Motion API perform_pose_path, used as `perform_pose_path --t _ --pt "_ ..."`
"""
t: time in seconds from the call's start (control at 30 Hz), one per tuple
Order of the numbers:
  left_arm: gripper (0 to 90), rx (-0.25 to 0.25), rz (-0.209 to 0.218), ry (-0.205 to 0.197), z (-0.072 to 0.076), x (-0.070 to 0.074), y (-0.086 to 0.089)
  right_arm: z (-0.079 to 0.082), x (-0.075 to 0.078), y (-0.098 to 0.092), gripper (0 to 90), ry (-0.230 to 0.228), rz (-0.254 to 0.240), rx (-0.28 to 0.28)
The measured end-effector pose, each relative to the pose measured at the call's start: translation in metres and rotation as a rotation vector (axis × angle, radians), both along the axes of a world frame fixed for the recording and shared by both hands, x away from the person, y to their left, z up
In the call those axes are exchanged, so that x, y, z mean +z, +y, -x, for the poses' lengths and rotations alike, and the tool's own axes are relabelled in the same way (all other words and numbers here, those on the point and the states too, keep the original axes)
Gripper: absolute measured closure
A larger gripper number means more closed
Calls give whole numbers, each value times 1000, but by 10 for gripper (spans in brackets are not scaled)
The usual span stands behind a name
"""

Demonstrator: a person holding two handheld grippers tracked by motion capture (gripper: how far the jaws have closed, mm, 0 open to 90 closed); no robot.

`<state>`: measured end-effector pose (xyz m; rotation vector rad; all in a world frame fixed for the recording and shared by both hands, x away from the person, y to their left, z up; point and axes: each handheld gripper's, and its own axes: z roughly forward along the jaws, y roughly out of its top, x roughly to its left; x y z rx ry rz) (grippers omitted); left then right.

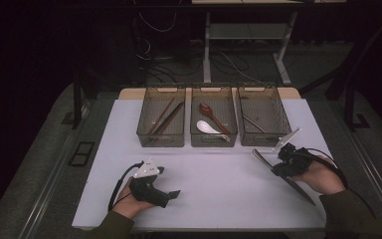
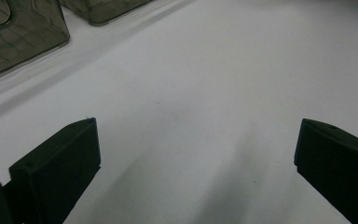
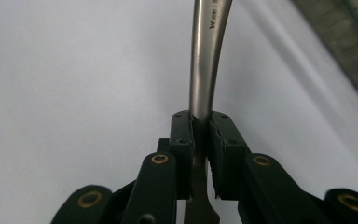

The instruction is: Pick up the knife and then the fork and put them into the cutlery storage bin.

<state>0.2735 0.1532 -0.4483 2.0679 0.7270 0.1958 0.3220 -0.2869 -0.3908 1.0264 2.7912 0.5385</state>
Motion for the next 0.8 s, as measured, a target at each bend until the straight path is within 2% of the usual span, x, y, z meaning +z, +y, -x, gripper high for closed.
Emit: perform_pose_path --t 0.37,0.57,0.8 --pt "0 1 3 0 0 0 0 -9 15 -20 804 -108 -176 -58" --pt "0 1 3 0 0 0 0 -10 20 -28 803 -149 -250 -84" --pt "0 1 4 -2 0 1 0 -14 28 -38 803 -203 -348 -88"
